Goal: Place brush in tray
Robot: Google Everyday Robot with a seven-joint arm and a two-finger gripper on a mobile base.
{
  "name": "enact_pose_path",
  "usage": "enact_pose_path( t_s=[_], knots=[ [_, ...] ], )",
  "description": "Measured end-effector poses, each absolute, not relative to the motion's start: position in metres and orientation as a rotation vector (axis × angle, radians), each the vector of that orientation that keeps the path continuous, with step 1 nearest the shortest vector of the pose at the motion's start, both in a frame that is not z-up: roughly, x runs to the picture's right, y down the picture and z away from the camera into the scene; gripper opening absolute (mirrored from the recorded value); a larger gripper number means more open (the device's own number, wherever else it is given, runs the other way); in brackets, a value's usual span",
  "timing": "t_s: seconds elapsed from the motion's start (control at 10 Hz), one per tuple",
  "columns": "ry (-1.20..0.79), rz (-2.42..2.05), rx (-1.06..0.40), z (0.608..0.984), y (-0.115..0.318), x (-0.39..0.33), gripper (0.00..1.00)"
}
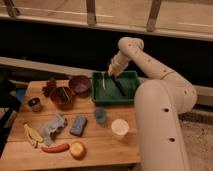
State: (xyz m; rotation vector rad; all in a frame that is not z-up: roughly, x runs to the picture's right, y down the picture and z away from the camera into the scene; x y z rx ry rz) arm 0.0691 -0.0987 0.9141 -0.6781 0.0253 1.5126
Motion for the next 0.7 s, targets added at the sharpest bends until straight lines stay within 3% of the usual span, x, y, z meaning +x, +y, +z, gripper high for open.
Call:
enact_pose_path(
  t_s=[0.7],
  knots=[
    [-0.052,1.482,-0.758,0.904,-0.092,0.055,0.60]
  ],
)
